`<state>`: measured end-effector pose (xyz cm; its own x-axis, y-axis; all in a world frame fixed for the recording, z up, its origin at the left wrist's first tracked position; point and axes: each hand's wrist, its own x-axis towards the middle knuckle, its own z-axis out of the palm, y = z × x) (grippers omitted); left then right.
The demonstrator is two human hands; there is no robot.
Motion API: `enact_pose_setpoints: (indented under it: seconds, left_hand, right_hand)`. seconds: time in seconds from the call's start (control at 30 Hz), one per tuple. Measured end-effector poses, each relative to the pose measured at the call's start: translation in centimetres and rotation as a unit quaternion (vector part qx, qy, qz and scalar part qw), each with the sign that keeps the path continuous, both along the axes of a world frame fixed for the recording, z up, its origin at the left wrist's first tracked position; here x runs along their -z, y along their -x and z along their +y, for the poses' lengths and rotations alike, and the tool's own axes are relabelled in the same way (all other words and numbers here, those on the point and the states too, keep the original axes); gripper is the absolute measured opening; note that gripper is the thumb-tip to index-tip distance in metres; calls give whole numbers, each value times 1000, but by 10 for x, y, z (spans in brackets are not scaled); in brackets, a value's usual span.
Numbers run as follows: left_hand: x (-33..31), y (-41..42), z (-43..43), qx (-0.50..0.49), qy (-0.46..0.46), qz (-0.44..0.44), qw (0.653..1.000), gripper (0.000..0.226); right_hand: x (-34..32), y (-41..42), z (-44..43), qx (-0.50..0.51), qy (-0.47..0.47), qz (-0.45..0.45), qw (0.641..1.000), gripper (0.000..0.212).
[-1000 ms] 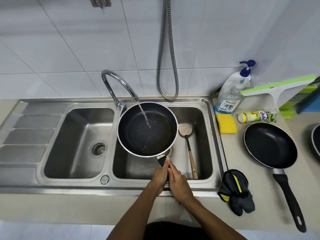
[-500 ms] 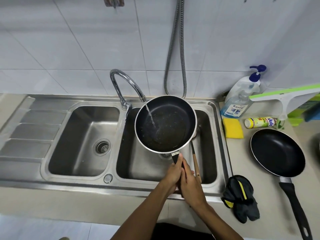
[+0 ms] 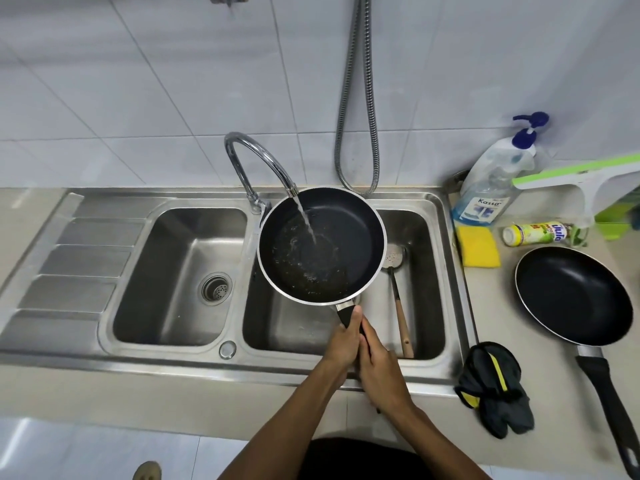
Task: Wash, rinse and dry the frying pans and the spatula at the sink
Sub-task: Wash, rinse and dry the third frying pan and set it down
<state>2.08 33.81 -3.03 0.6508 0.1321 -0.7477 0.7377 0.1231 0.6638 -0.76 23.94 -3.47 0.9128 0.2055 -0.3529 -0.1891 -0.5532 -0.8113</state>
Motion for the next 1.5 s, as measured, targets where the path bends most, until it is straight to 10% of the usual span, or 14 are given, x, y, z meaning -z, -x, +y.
enact_pose_setpoints:
  seconds: [1.5]
  left_hand:
    - [1, -14, -8, 16, 85, 23, 996, 40]
  right_hand:
    - [-24, -12, -30, -20, 35, 20, 999, 47]
